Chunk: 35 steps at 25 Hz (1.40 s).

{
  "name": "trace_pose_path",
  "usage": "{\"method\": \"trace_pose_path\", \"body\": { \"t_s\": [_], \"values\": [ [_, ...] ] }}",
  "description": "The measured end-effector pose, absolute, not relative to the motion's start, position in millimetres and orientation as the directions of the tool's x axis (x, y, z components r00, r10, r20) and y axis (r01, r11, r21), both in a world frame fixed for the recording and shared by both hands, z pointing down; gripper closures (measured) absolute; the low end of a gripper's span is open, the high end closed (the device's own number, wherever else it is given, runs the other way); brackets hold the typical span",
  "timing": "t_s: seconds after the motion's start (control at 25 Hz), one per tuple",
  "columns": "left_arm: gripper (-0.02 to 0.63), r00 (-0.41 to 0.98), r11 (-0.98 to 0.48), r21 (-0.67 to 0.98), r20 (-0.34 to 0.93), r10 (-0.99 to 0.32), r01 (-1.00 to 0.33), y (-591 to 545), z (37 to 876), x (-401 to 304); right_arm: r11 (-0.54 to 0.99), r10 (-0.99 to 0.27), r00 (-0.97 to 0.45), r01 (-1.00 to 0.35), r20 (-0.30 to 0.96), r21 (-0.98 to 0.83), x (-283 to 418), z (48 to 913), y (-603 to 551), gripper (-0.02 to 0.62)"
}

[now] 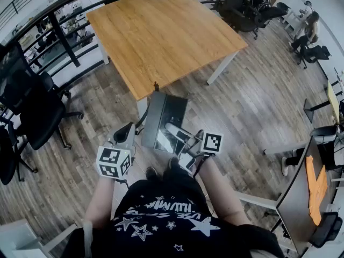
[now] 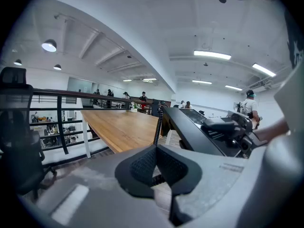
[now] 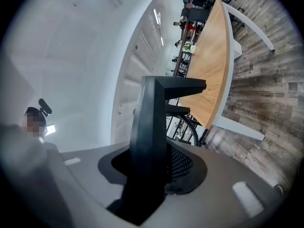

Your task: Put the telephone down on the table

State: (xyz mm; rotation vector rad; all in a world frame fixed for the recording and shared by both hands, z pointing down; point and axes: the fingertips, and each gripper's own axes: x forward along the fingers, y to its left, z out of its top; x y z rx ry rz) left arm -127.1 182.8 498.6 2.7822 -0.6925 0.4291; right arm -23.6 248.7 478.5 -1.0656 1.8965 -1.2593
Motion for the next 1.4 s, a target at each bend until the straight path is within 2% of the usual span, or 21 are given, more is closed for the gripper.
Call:
{"method": "trace_pose_path", "body": {
  "t_s": [0.88, 1.4],
  "values": [
    [0.604, 0.827, -0.827, 0.193, 0.335, -0.451, -0.528, 168, 496, -146, 0.242, -0.856, -0.515, -0.306, -0.053, -0.921, -31, 470, 218, 0.436],
    [0.604, 0.813, -0.821, 0.192, 0.375, -0.445, -0.538, 125, 508, -120, 0.204, -0.872, -0.488, -0.296, -0.036, -0.933, 15, 483, 173, 0.434]
  ]
}}
